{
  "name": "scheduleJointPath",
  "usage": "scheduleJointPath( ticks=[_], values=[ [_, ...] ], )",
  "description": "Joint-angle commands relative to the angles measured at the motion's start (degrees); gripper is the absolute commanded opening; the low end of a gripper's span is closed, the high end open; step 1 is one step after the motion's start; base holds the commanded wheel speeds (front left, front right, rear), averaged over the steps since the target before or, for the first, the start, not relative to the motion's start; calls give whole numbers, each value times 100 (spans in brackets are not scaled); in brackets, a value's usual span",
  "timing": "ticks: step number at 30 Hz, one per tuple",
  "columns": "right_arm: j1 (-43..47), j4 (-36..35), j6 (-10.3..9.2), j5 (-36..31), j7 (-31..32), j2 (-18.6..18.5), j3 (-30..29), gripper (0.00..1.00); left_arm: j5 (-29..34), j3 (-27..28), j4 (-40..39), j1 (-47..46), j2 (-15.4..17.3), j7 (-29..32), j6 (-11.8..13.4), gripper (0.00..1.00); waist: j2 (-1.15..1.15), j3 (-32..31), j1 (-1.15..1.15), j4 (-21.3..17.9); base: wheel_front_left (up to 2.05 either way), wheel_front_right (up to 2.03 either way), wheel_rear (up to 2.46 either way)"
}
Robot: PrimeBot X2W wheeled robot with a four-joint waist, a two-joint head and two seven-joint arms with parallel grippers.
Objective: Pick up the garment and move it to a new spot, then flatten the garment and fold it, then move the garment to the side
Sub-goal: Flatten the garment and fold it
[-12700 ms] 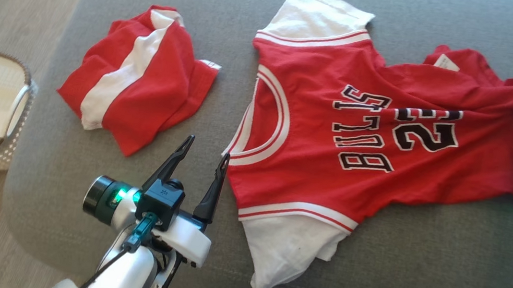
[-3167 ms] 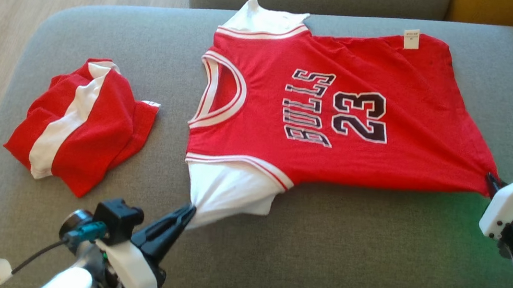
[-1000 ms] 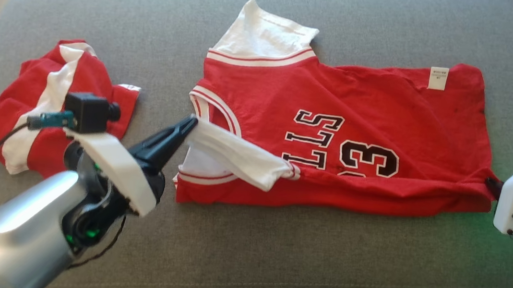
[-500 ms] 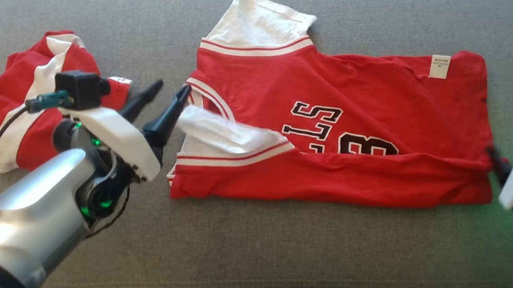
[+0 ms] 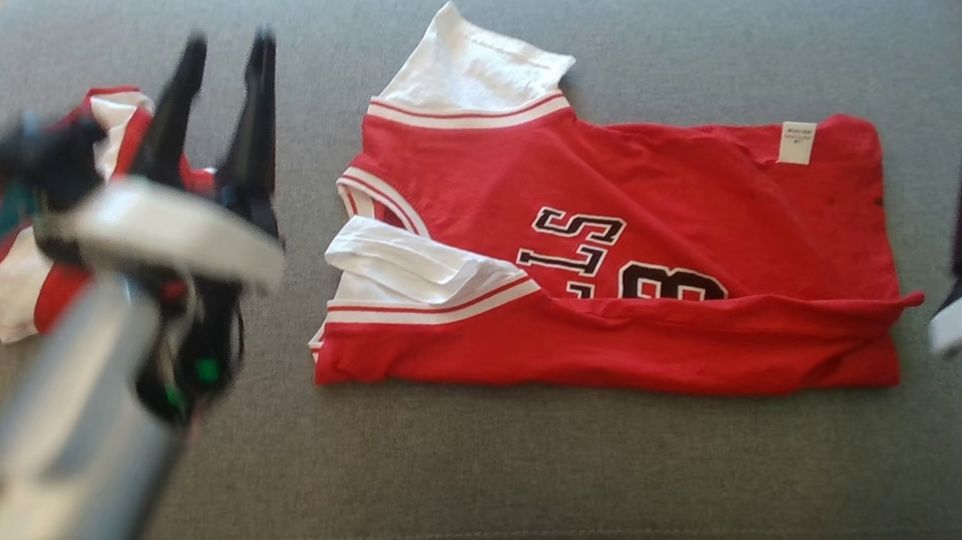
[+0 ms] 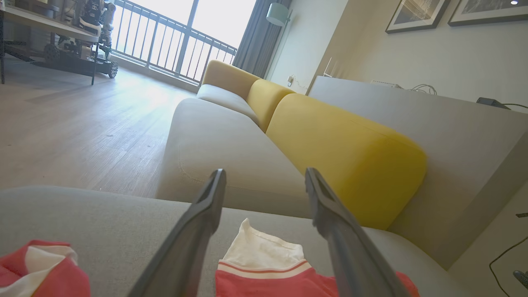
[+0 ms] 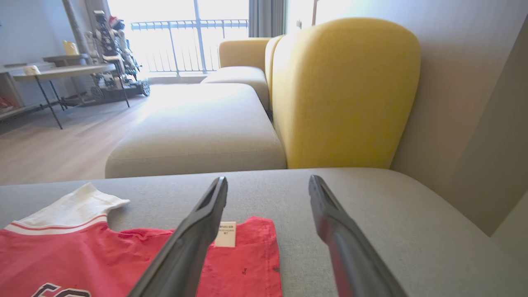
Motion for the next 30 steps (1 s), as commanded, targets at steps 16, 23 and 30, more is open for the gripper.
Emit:
scheduleJointPath(
  ticks=[16,23,30],
  values=[
    [2238,-2230,-1,-851,-834,1263,-12,100,1739,1415,-643,2329,-1168,-33,-471,100,0,-312,0,-358,0,0,0],
    [2252,-2293,-1,-676,-842,1268,133,100,1913,1054,571,2133,-1169,-33,-384,100,0,-267,0,-592,0,0,0],
    [2263,-2355,-1,-672,-843,1269,147,100,1943,1047,1749,1679,-1170,-33,-111,100,0,-201,0,-845,0,0,0]
  ],
)
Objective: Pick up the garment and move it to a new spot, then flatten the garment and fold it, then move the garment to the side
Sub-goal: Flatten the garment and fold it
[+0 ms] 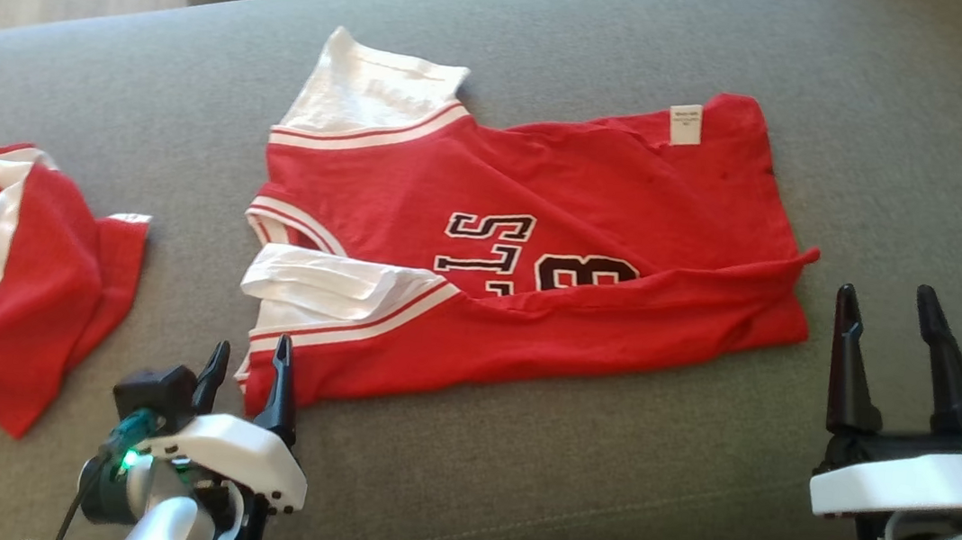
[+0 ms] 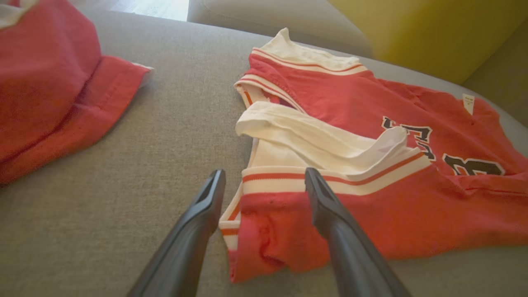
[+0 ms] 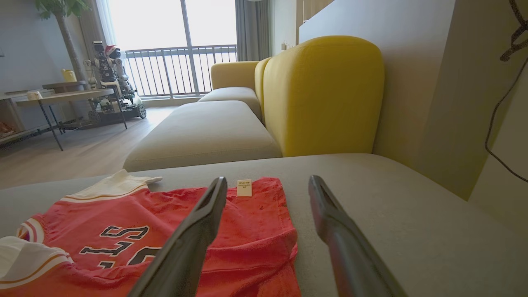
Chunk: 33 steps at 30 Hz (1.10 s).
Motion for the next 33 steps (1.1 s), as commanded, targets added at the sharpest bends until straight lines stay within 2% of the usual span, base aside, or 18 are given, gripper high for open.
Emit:
scheduleJointPath(
  ticks=[1,4,9,14,15,16,20,25,30,33],
  values=[
    [-122,-225,-1,45,-51,-15,100,100,52,190,-2,-237,18,-36,54,100,0,20,0,-56,0,0,0],
    [-119,-235,-1,76,-52,-14,70,100,111,154,428,-354,18,-36,169,100,0,38,0,-109,0,0,0],
    [-91,-248,-1,90,-52,-14,24,100,155,61,988,-513,20,35,205,100,0,18,0,-115,0,0,0],
    [-87,-192,-1,145,-52,-14,48,100,72,-17,1246,-617,20,30,34,99,0,-3,0,-93,0,0,0],
    [-87,-158,-1,156,-52,-14,57,100,42,-48,1284,-633,19,39,-35,36,0,-8,0,-90,0,0,0],
    [-81,-106,-1,168,-52,-14,55,100,13,-83,1304,-652,19,40,-108,0,0,-13,0,-85,0,0,0],
    [-71,242,-1,189,-16,-14,98,100,-71,-157,1187,-714,18,8,-295,0,0,-25,0,-33,0,0,0],
    [-129,674,-1,407,122,-14,49,100,-1,-54,654,-703,18,-29,-278,0,0,-25,0,112,0,0,0],
    [-382,1583,-1,792,281,-14,-273,100,229,168,-278,-440,22,-34,-265,0,0,-12,0,310,0,0,0],
    [-636,2215,-1,821,324,-14,-459,100,308,172,-545,-309,21,-34,-305,0,0,2,0,431,0,0,0]
  ],
)
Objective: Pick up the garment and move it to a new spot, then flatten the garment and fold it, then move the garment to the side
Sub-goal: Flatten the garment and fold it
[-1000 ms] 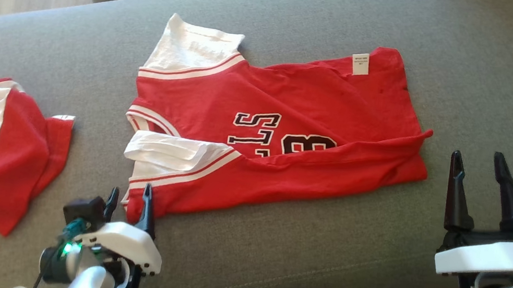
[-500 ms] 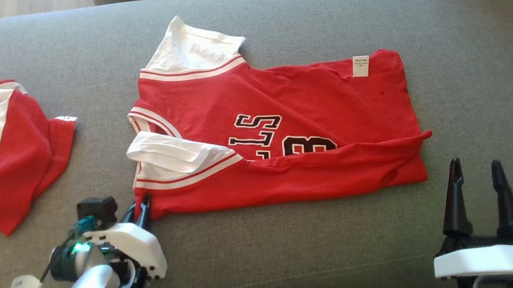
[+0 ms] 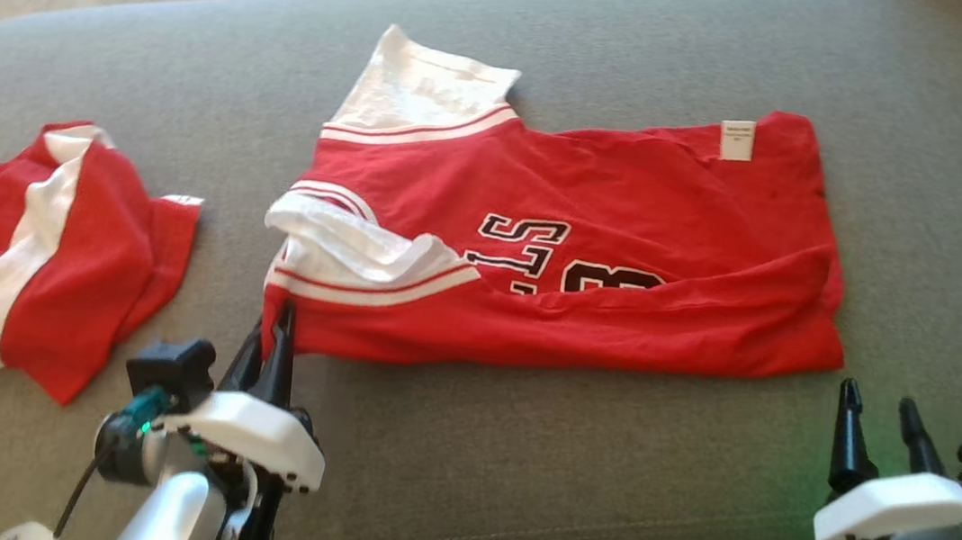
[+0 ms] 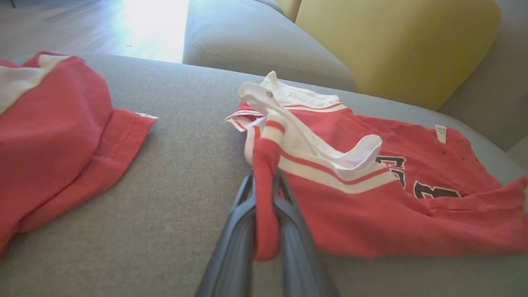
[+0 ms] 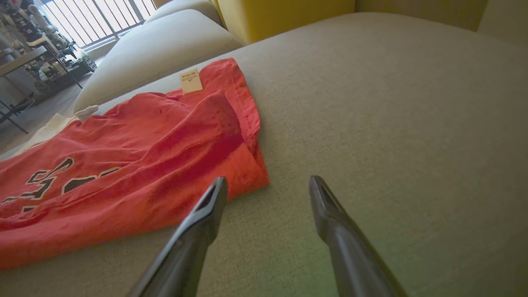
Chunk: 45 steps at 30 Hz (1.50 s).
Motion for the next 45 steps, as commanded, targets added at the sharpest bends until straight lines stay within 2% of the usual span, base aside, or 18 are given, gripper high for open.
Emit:
scheduleJointPath(
  ticks=[1,7,13,20,25,26,27,28,36,45],
  values=[
    [-363,64,-1,138,2,-20,119,100,62,190,-224,-83,59,-61,-38,0,0,23,0,85,0,0,0],
    [-1042,1280,-1,1155,-160,-20,164,100,114,60,-309,-56,57,-61,-96,0,0,122,0,211,0,0,0],
    [-1598,2154,-1,2170,-271,-20,364,100,130,-22,-289,-103,57,-62,-117,0,0,200,0,266,0,0,0],
    [-1903,2428,-1,3182,-320,-20,899,100,138,-62,-302,-152,56,-62,-122,0,0,252,0,292,0,0,0],
    [-1975,2497,-1,3344,-358,-20,1081,100,134,-66,-315,-161,56,-62,-117,0,0,279,0,286,0,0,0],
    [-2010,2563,-1,3255,-367,-20,1088,49,127,-77,-307,-167,56,-62,-118,0,0,277,0,290,0,0,0],
    [-2028,2609,-1,3179,-370,-20,1059,9,122,-77,-303,-168,56,-62,-118,0,0,277,0,287,0,0,0],
    [-2046,2646,-1,3079,-373,-32,1019,0,120,-71,-298,-167,56,-62,-118,0,0,273,0,285,0,0,0],
    [-1865,2469,-1,2297,-377,-92,612,0,115,72,-229,35,63,-62,-159,0,0,149,0,241,0,0,0],
    [-1334,2293,-1,1873,-332,-244,286,0,193,-97,-102,491,127,-51,-326,0,0,-127,0,276,0,0,0]
  ],
)
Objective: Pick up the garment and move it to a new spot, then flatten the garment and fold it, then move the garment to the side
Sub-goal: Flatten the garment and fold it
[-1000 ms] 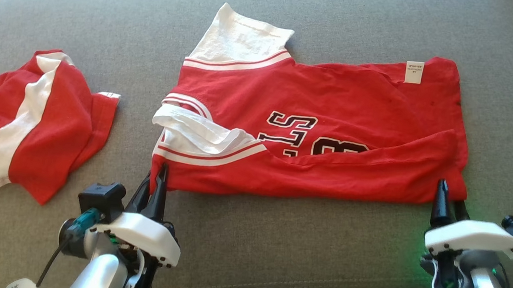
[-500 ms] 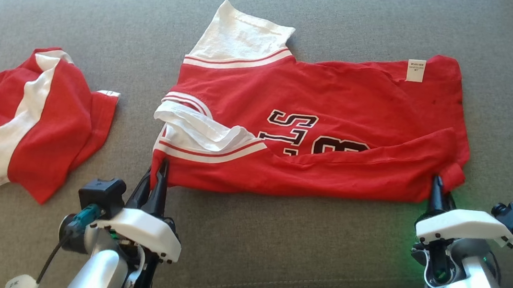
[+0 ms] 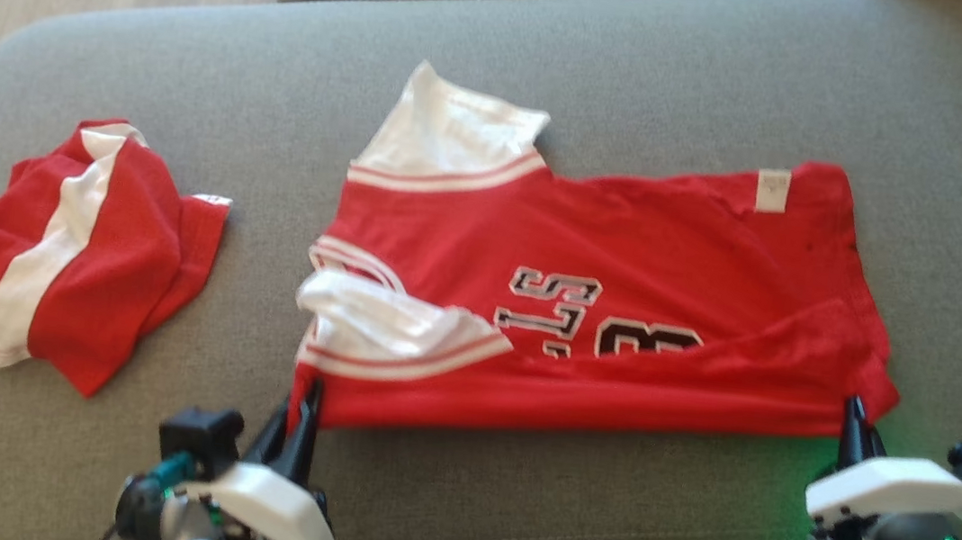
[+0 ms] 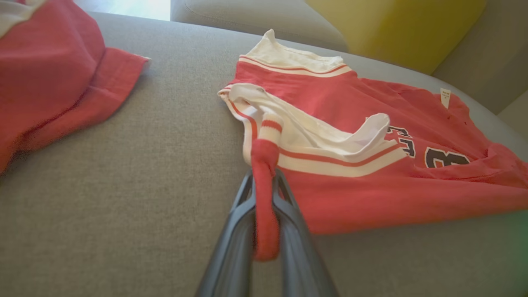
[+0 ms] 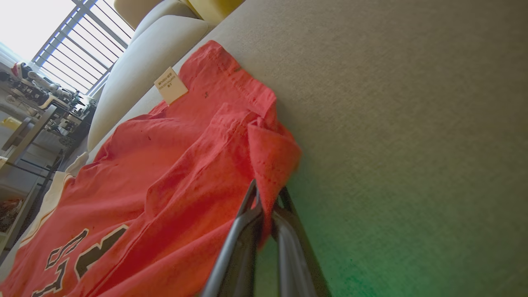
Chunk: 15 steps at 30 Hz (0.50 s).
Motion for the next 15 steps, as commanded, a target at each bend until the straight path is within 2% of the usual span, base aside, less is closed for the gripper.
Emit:
scheduleJointPath(
  ticks=[1,8,14,15],
  values=[
    [-86,-200,-2,-56,-4,-123,81,0,41,167,-143,-92,104,-38,3,0,0,-53,0,16,0,0,0],
    [338,-667,-2,-383,487,-279,-192,0,19,-21,-251,367,158,158,-41,0,0,-244,0,94,0,0,0],
    [539,-1154,-2,-627,930,-123,-459,0,-5,-110,-356,541,179,286,-23,0,0,-276,0,132,0,0,0],
    [584,-1239,-2,-674,1017,-92,-484,0,-14,-109,-364,537,177,294,-6,15,0,-281,0,140,0,0,0]
  ],
)
